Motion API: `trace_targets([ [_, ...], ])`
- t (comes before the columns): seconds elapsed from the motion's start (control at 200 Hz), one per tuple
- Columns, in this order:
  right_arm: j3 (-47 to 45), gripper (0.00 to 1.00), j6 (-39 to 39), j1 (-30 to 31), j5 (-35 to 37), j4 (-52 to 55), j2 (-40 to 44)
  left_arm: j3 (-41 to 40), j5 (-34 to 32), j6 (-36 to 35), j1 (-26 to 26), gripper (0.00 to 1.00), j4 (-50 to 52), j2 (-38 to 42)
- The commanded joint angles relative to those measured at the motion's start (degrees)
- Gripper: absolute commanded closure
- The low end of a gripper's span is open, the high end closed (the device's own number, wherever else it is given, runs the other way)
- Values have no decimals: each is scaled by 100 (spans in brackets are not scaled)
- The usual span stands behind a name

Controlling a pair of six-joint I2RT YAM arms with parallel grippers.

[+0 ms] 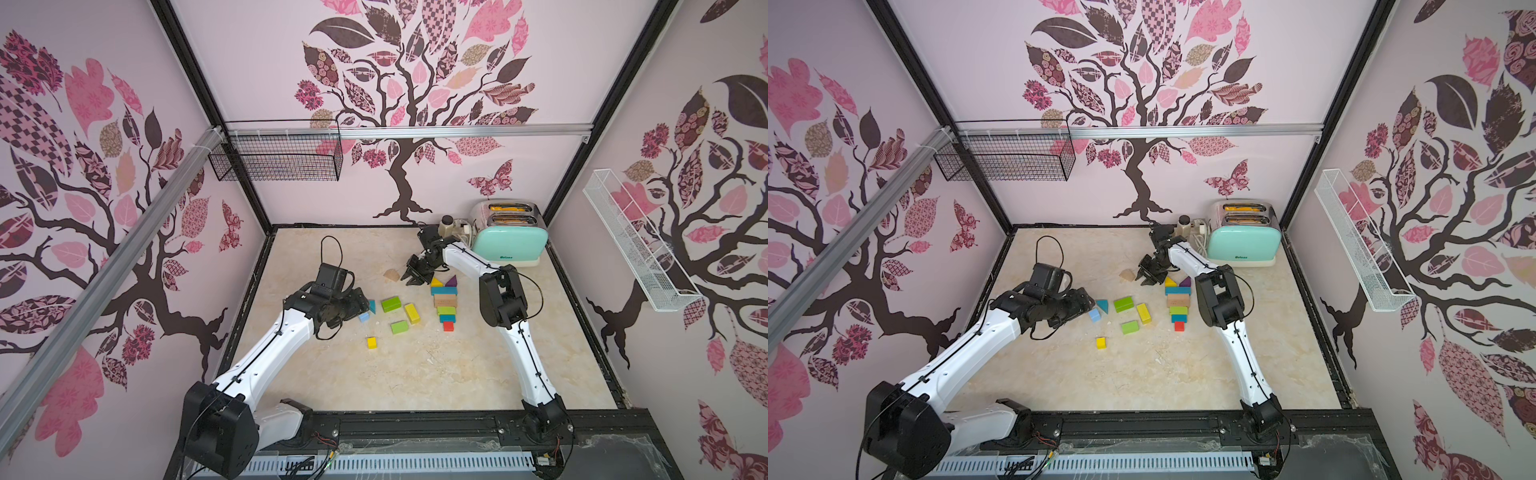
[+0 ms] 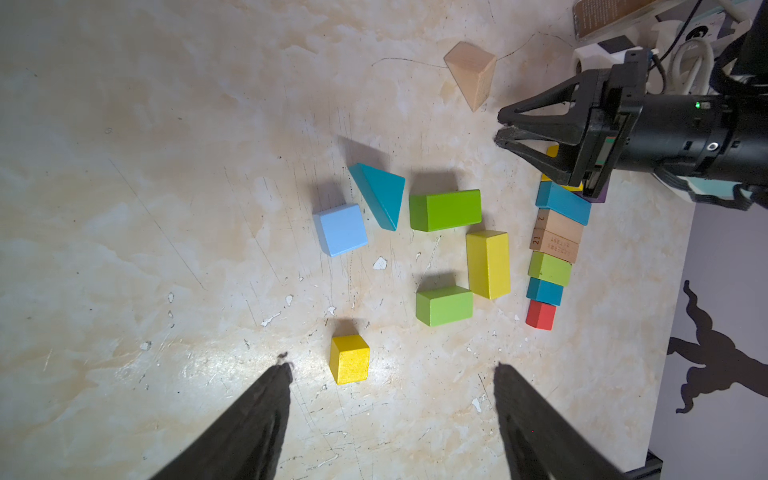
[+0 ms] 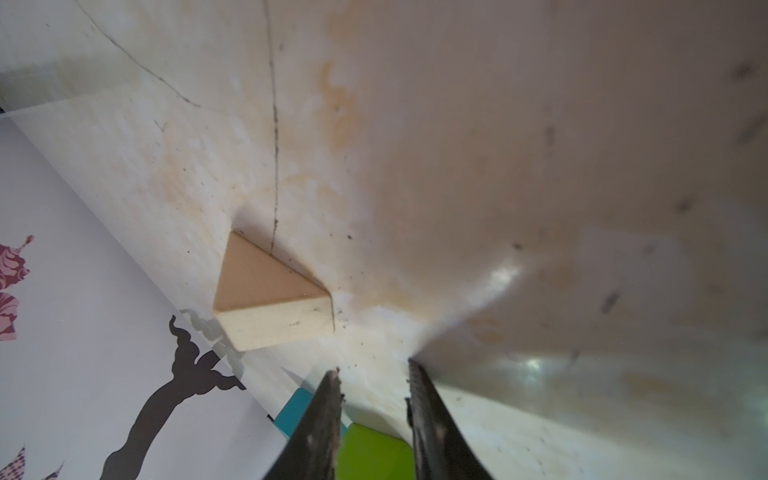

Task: Assemble a carrot with building blocks
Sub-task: Place the building block at the center of the board, then adjust the building block at the center of the board.

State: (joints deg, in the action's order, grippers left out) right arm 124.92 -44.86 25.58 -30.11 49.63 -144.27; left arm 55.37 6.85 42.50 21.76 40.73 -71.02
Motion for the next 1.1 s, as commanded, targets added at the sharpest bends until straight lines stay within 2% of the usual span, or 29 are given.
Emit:
trace_targets([
  [0.0,300,67,536,25,531,262,185,11,44,13,-23,19,-107,-53],
  [0.1,352,65,976,50,622,206,241,27,57,10,-23,19,-114,-89],
  [0.23,632,51,1863,160,838,177,424,73,62,-14,-27,19,-95,-96],
  [0.455,667,38,3518,339,887,-132,374,162,29,-92,-25,19,104,-70],
  [0.655,894,25,4699,490,1433,-90,23,192,-8,-145,-27,19,302,-34],
  [0.855,758,19,5401,604,1856,-286,-75,192,-8,-189,-23,19,448,-25],
  [1.095,948,21,5699,676,2030,-214,-307,190,-8,-246,-27,19,488,-94],
])
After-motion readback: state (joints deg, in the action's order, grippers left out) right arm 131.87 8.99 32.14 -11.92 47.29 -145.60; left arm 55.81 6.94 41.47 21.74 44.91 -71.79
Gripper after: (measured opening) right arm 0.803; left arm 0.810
